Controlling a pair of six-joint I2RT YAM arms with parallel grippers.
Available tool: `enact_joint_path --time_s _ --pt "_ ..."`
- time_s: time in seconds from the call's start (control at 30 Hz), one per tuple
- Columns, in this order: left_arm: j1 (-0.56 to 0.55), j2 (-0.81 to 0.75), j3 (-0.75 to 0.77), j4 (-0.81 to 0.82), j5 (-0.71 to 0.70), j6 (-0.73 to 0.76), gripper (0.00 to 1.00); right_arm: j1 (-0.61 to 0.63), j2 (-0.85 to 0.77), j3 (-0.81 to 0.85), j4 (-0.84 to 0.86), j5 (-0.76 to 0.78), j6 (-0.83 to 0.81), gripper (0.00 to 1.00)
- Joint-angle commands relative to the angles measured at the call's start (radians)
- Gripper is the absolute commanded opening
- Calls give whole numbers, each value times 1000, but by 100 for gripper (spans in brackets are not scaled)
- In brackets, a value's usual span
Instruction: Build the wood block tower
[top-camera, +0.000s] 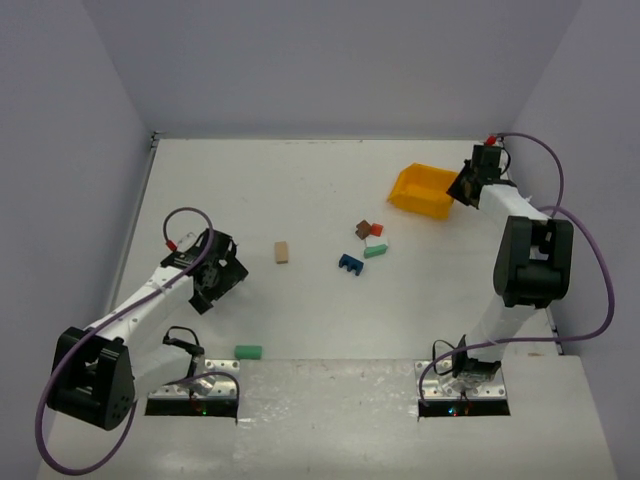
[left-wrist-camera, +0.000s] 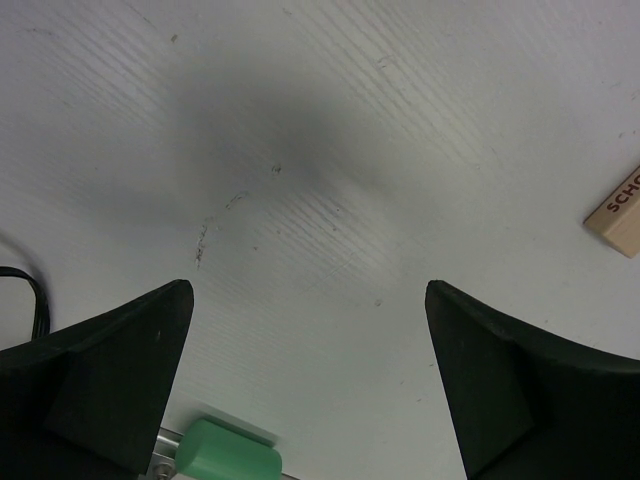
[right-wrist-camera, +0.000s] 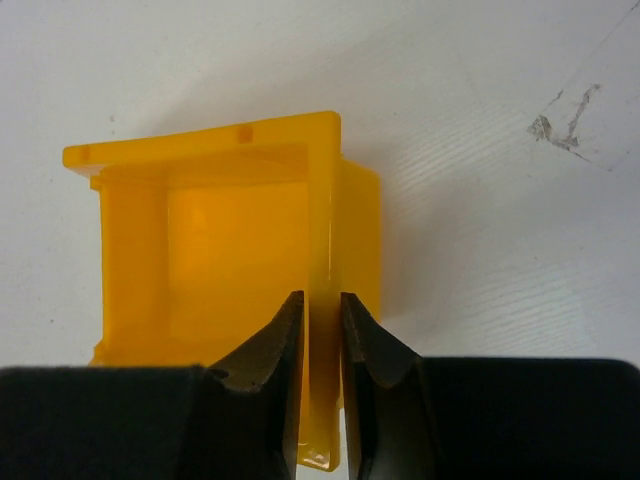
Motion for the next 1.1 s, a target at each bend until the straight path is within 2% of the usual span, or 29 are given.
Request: enact_joint_path --time_s 0.0,0.13,0.27,0.47,0.57,0.67,0.77,0.9,1.07 --pt "-11 42 72 77 -30 24 100 -5 -11 -2 93 -49 -5 54" --pt "-11 76 138 161 -36 69 100 -5 -69 3 63 -112 -48 98" --pt "-11 99 190 247 -12 123 100 -4 -170 -26 14 -145 -114 99" --pt "-11 157 259 469 114 213 100 37 -538 -361 86 -294 -161 99" --pt "-10 187 266 561 237 264 100 195 -756 -507 119 -341 -248 99" --pt "-11 183 199 634 289 281 100 338 -847 -607 115 -369 -329 99" --pt "-11 193 147 658 301 294 100 463 -873 -652 116 -428 -338 99" --pt "-11 206 135 669 323 304 100 578 -800 -675 176 -435 -355 99" --pt "-11 205 123 677 359 327 100 681 -611 -649 231 -279 -404 99"
